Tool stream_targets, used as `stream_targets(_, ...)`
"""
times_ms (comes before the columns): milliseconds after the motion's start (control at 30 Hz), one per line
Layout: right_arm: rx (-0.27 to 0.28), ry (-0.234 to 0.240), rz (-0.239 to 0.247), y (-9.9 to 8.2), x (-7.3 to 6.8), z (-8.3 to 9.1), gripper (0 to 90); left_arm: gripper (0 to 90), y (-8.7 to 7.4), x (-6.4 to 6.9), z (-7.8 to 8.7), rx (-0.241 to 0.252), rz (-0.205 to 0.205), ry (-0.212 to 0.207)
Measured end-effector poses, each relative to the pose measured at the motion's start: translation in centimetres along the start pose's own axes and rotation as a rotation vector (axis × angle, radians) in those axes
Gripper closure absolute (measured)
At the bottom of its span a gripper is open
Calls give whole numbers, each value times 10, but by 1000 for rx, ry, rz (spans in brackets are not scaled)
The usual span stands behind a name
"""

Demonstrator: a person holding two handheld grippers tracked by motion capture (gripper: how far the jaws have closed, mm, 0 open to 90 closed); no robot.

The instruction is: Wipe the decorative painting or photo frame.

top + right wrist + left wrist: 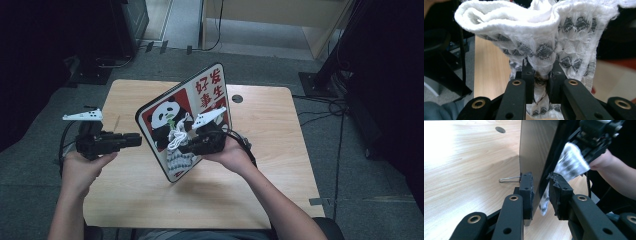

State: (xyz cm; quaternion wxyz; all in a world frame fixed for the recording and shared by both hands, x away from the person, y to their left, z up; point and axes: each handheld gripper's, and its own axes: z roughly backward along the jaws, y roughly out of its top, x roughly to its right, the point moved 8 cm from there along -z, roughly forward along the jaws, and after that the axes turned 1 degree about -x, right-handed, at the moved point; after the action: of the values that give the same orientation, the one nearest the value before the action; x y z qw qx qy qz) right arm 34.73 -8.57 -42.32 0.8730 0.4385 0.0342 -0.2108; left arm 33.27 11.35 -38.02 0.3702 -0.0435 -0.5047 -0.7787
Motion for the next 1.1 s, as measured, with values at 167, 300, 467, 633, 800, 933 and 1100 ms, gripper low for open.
stream_targets(167, -6, -15, 30, 22, -3, 6, 803, 776, 0, -7, 0, 7, 4, 17)
stream_targets(300, -4, -24, 66, 40, -7, 11, 801, 785, 2, -11, -3, 21, -6, 24)
stream_targets(467, 9, -36, 92, 61, -10, 19, 799, 804, 6, -11, -4, 40, -17, 17)
stream_targets(633, 22, -43, 123, 82, -14, 27, 799, 805, 9, -10, -7, 46, -31, 18)
stream_targets(800, 23, -54, 146, 100, -20, 31, 799, 788, 12, -10, -9, 50, -45, 16)
stream_targets(933, 22, -57, 171, 112, -25, 31, 799, 801, 14, -7, -10, 46, -56, 4)
stream_targets(1100, 24, -56, 180, 122, -28, 29, 799, 798, 14, -8, -12, 43, -42, -6)
